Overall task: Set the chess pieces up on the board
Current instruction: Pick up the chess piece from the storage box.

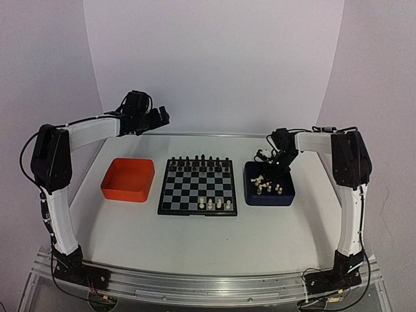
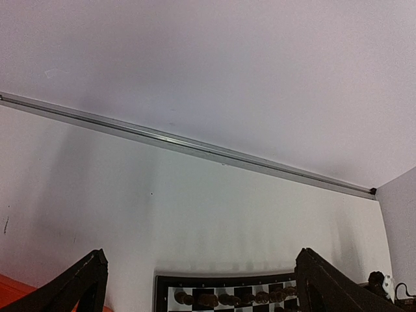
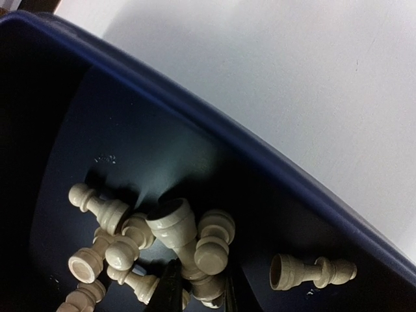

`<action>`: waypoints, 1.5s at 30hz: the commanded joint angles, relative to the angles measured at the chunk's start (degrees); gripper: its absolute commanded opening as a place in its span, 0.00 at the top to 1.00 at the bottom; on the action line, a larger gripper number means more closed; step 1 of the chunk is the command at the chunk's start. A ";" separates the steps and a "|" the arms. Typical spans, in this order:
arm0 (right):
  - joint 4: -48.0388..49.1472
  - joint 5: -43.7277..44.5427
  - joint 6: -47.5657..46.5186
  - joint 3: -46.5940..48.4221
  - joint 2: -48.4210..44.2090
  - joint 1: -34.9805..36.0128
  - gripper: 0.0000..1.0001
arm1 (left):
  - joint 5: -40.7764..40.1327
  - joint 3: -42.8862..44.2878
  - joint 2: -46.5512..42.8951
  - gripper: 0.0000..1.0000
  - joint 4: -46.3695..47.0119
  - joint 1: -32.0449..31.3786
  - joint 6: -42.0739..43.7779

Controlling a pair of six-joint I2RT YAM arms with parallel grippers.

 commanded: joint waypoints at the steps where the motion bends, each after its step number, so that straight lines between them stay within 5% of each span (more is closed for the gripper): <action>1: -0.97 -0.77 -1.58 -0.33 -1.75 -0.23 1.00 | 1.01 -0.63 -3.40 0.00 1.54 0.26 -0.08; 28: -0.85 -3.30 -4.32 -3.10 -10.19 -0.24 1.00 | 6.63 -7.23 -7.41 0.00 8.09 0.19 -0.80; 35: -1.04 -8.37 -4.74 -3.95 -15.68 -0.22 1.00 | 13.31 -7.41 -8.37 0.00 8.03 -0.12 -0.64; 45: -1.24 -26.42 -7.07 -6.94 -22.72 0.20 1.00 | 30.49 -1.15 -2.68 0.00 3.97 -6.96 5.94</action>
